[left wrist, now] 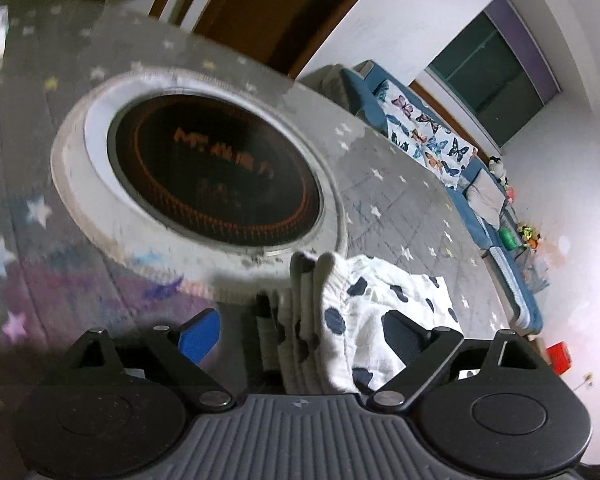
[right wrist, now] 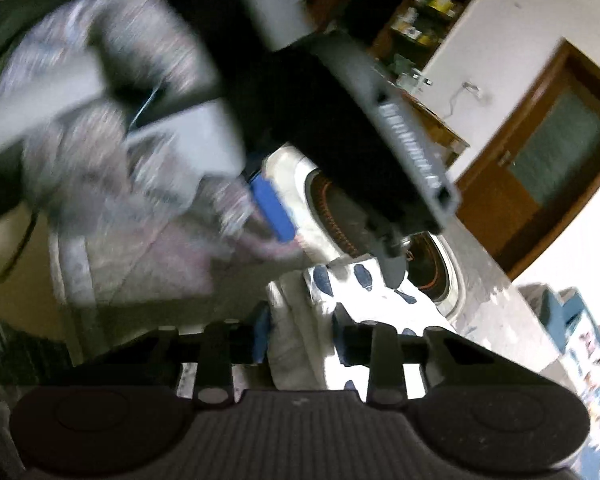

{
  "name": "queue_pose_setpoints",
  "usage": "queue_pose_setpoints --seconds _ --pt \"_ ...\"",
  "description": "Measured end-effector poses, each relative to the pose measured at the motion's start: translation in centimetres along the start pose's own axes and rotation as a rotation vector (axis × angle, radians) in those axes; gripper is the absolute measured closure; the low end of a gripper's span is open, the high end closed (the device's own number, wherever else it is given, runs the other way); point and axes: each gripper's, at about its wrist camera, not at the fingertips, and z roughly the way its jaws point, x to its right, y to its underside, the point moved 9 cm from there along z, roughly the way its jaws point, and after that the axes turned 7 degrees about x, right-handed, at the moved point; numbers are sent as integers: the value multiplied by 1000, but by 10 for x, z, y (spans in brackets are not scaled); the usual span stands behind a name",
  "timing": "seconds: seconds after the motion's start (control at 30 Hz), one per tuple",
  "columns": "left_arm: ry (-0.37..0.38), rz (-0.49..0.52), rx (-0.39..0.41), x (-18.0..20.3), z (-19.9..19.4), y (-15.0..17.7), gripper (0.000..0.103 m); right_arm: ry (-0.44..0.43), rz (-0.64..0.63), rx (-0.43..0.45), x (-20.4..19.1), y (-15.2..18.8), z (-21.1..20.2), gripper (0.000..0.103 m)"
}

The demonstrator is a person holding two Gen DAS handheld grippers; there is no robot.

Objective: Fold clothes

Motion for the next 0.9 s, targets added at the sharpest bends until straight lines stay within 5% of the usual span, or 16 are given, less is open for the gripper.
queue_pose_setpoints --seconds 0.33,0.43,0.57,0.67,0.9 --pt "47 -136 -64 2 15 3 11 -28 164 64 27 -7 -15 77" --pt "56 -144 -72 5 18 5 18 -42 195 75 34 -6 -20 78" --pt "35 -171 -69 -2 20 4 50 -58 224 79 38 -2 -25 78" --pt "32 -184 -71 -8 22 4 62 -71 245 79 40 1 -28 77" --pt "18 -126 -50 -6 20 4 71 -94 303 91 51 8 -41 69"
